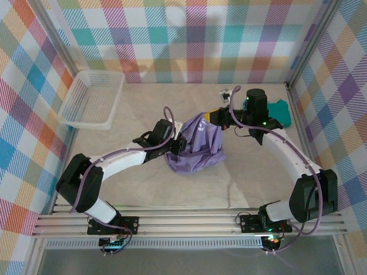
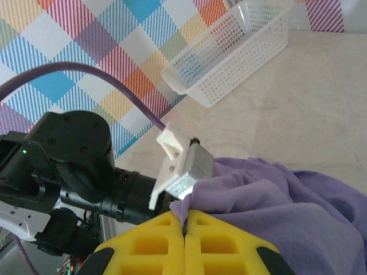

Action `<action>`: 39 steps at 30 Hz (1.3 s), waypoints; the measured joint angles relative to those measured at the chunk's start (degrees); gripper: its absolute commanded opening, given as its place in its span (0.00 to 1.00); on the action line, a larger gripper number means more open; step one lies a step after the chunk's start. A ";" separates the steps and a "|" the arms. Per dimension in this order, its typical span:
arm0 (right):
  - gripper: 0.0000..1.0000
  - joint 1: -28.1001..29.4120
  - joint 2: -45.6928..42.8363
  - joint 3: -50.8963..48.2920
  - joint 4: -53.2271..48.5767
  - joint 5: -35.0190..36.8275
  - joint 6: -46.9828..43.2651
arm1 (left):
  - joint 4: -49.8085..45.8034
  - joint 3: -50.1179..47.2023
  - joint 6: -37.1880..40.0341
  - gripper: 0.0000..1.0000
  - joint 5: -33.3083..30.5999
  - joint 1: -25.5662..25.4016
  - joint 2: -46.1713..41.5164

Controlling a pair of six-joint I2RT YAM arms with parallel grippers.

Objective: Fold the inside-out t-shirt

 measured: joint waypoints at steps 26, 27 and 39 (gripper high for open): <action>0.52 20.24 8.55 -17.86 -10.95 47.41 4.94 | -6.51 5.35 -15.26 0.00 16.26 7.82 -14.51; 0.35 19.85 11.04 -17.75 -9.16 47.39 5.53 | -6.69 5.60 -15.45 0.00 16.22 8.00 -14.56; 0.00 2.95 -9.11 -6.75 -9.94 53.68 -1.51 | -9.66 11.98 -25.88 0.00 16.28 20.96 -25.22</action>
